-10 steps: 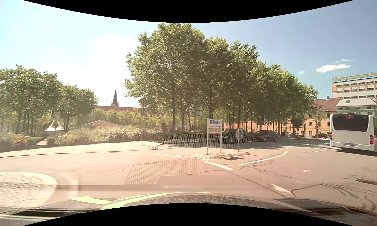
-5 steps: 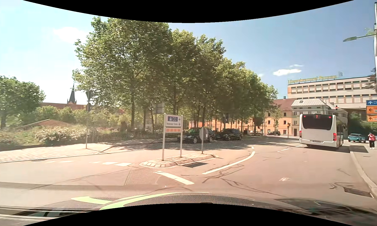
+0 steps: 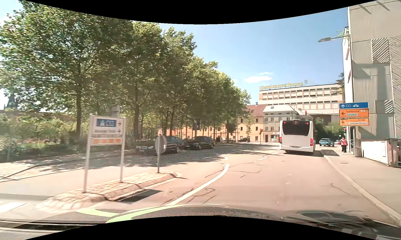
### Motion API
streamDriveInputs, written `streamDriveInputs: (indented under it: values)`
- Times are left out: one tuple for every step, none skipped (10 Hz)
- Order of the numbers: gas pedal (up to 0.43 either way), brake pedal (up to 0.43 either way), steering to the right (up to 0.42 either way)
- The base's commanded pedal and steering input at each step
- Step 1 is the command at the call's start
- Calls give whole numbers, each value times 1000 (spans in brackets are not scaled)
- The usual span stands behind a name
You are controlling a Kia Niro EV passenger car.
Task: Follow the waypoints while adhering to traffic rules and regulations
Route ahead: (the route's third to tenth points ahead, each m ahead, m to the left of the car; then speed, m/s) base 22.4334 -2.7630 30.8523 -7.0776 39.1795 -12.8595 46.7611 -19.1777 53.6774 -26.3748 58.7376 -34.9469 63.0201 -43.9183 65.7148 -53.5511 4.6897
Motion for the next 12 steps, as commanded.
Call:
streamDriveInputs:
  values:
    - [197,0,375]
    - [197,0,361]
    - [197,0,339]
    - [197,0,313]
    - [197,0,289]
    - [197,0,261]
    - [189,0,228]
    - [169,0,195]
    - [150,0,170]
    - [87,0,152]
    - [59,0,142]
    - [28,0,132]
